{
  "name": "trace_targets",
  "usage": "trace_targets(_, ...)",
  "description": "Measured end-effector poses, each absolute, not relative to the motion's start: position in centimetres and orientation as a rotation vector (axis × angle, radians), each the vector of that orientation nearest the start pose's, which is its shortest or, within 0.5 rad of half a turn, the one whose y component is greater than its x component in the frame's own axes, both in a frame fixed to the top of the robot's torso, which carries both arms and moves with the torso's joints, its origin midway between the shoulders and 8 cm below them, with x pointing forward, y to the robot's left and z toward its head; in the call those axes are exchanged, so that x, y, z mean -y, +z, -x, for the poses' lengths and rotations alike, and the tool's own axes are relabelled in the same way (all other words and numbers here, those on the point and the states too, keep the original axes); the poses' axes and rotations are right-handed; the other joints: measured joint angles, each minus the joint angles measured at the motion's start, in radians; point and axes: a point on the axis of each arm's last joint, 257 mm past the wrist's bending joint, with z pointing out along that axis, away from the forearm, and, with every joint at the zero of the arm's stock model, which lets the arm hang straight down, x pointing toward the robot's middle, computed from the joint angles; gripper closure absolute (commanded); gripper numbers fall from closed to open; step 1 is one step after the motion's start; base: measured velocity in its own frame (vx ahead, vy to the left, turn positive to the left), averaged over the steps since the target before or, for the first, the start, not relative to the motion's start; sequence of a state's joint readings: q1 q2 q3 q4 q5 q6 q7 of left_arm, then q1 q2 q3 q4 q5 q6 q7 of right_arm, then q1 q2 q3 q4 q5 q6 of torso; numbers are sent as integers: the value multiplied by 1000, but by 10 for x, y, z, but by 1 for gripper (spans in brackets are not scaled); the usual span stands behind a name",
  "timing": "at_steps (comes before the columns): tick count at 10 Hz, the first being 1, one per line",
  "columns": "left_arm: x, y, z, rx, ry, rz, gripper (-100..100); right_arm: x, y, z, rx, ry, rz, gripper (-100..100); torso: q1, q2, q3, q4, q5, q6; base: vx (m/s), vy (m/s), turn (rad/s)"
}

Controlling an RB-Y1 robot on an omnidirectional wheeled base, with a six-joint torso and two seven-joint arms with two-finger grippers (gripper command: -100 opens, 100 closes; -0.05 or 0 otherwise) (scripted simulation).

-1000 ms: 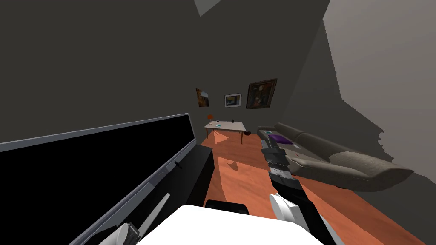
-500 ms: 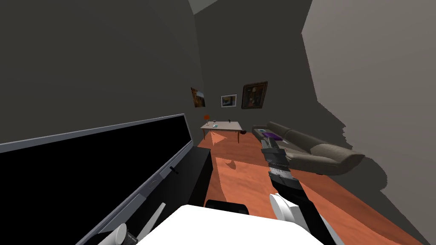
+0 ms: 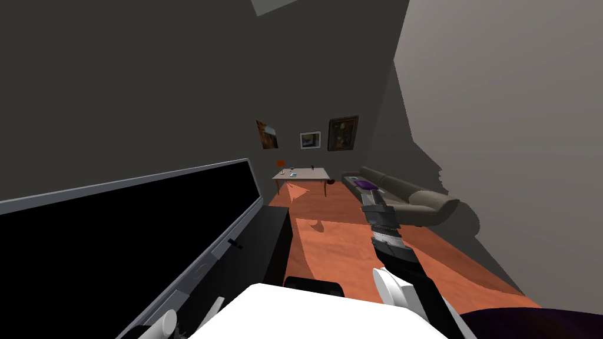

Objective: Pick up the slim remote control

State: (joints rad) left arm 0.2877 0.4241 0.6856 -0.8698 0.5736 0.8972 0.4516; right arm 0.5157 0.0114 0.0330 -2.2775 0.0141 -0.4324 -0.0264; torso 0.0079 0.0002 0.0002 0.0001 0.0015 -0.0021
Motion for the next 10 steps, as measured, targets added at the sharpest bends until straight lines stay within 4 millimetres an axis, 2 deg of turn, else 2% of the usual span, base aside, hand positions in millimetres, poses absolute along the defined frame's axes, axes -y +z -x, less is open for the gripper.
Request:
trace_targets(2, -553, -575, -25, -32, -21, 3084, -100, 272, 5, -356, -661, 1325, -741, 0, -1, 0, 0, 0, 0, -1, -9, 66, -58)
trace_targets(4, -544, -580, -23, -10, -5, 3117, -100, 272, 5, -356, -661, 1325, -741, 0, -3, 0, 0, 0, -1, -1, -5, 42, -35)
trace_targets(5, -544, -581, -22, -10, -4, 3120, 0, 272, 5, -356, -661, 1325, -741, 0, -5, -1, 0, 0, -1, -1, 0, 6, 2)
trace_targets(6, -544, -581, -22, -10, -4, 3120, -100, 272, 5, -356, -661, 1325, -741, 0, -6, -1, 0, 0, -1, -1, 7, 43, 55)
trace_targets(10, -523, -600, -24, -33, -4, 3120, -100, 272, 5, -356, -661, 1325, -741, 0, -7, -1, 0, 0, -1, -1, 4, 19, 4)
